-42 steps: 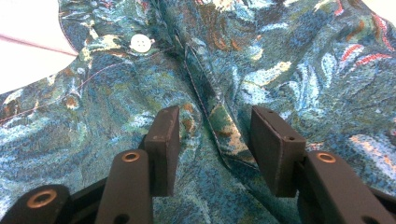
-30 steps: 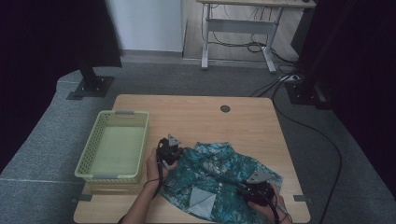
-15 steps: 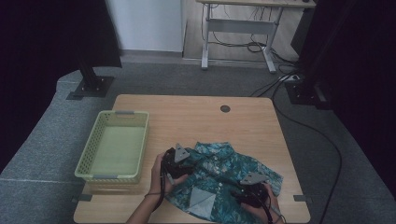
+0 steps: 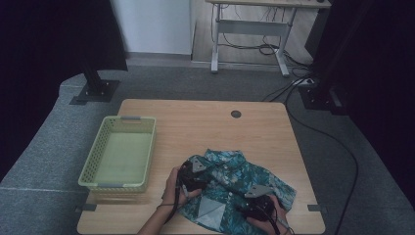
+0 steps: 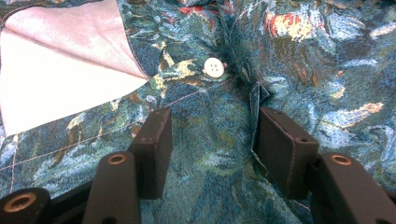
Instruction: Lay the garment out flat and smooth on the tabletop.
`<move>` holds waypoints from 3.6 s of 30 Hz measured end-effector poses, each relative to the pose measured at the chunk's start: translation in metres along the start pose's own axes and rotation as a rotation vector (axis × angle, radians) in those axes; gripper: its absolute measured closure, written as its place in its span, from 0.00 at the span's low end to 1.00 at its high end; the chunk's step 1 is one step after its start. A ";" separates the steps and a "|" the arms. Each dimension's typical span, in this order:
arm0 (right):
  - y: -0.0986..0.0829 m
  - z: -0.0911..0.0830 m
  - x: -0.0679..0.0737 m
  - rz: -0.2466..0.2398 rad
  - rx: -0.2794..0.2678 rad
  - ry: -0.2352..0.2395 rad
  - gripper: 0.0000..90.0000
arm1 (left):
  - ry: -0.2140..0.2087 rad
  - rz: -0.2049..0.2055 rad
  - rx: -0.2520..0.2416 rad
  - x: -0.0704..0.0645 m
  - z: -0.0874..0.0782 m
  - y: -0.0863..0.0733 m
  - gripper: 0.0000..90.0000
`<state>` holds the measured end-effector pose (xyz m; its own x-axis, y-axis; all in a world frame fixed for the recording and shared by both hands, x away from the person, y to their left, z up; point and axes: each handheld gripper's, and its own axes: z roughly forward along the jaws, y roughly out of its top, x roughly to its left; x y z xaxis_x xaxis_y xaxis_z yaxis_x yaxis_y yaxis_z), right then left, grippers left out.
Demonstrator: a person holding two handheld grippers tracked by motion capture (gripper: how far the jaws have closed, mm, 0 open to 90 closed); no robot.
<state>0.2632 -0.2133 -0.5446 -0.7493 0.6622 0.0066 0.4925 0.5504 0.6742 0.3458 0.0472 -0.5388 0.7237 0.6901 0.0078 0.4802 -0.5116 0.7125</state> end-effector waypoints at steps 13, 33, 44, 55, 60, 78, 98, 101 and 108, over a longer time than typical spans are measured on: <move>0.000 -0.003 -0.001 -0.023 0.026 -0.005 0.50 | -0.053 -0.129 -0.037 0.027 0.013 0.001 0.53; 0.009 0.006 0.030 -0.049 0.031 0.039 0.50 | 0.007 -0.118 -0.067 0.025 0.012 -0.005 0.60; 0.028 0.022 -0.045 0.036 0.023 -0.003 0.51 | 0.035 -0.121 -0.030 0.026 0.003 -0.009 0.58; 0.042 0.015 -0.001 -0.033 -0.023 0.063 0.52 | 0.033 -0.132 -0.060 0.026 0.001 -0.014 0.57; 0.052 0.017 0.041 -0.115 -0.011 0.104 0.51 | 0.049 -0.119 -0.055 0.024 0.002 -0.013 0.57; 0.042 0.024 0.050 -0.084 0.067 0.009 0.97 | 0.029 -0.126 -0.063 0.027 0.001 -0.015 0.57; 0.015 -0.041 0.038 0.065 -0.075 -0.176 0.59 | 0.026 -0.127 -0.073 0.027 0.001 -0.016 0.57; 0.022 -0.044 0.035 0.067 -0.098 -0.164 0.58 | 0.029 -0.125 -0.073 0.027 0.002 -0.016 0.57; 0.038 -0.006 0.035 -0.010 -0.038 -0.063 0.55 | 0.026 -0.129 -0.070 0.027 0.001 -0.016 0.56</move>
<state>0.2529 -0.1720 -0.5144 -0.7240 0.6882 -0.0464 0.4669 0.5386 0.7014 0.3585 0.0731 -0.5507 0.6449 0.7612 -0.0691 0.5318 -0.3819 0.7559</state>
